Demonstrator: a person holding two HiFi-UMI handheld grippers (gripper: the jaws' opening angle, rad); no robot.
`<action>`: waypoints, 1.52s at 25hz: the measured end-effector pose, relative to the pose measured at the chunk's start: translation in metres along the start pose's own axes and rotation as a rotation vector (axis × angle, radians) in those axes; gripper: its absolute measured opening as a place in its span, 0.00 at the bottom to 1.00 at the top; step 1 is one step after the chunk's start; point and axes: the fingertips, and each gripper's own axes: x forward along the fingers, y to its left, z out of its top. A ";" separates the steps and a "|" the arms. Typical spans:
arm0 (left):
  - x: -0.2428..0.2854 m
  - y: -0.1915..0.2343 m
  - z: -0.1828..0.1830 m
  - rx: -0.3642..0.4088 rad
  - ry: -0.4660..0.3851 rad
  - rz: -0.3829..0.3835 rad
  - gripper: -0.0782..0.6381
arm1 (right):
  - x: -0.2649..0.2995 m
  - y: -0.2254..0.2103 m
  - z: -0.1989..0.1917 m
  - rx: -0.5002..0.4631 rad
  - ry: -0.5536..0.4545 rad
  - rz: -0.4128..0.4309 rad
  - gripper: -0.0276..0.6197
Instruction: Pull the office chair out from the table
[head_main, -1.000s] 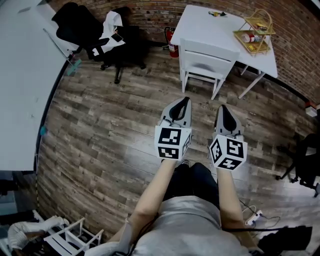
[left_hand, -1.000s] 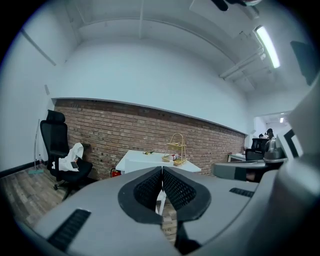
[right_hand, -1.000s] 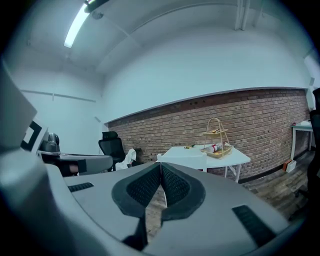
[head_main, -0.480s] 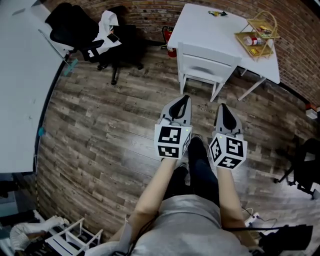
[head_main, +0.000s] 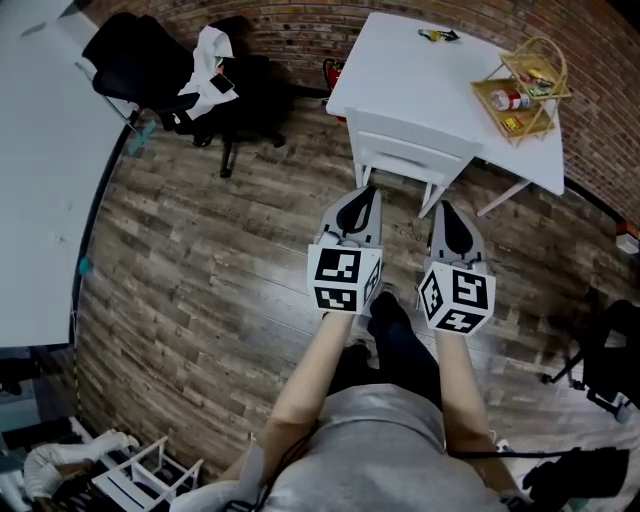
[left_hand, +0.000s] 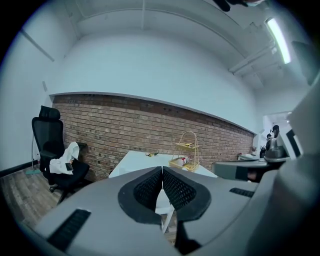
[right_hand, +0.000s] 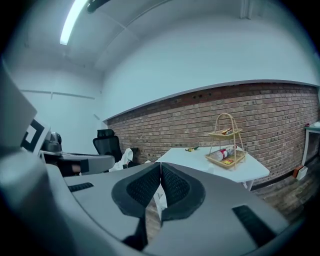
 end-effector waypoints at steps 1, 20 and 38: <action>0.009 0.001 0.003 0.001 0.000 0.002 0.13 | 0.008 -0.004 0.004 -0.002 0.000 0.004 0.07; 0.140 0.013 0.031 0.019 0.028 0.032 0.13 | 0.122 -0.076 0.030 -0.006 0.039 0.042 0.07; 0.227 0.056 0.038 0.042 0.099 -0.059 0.13 | 0.213 -0.093 0.044 -0.007 0.062 -0.017 0.07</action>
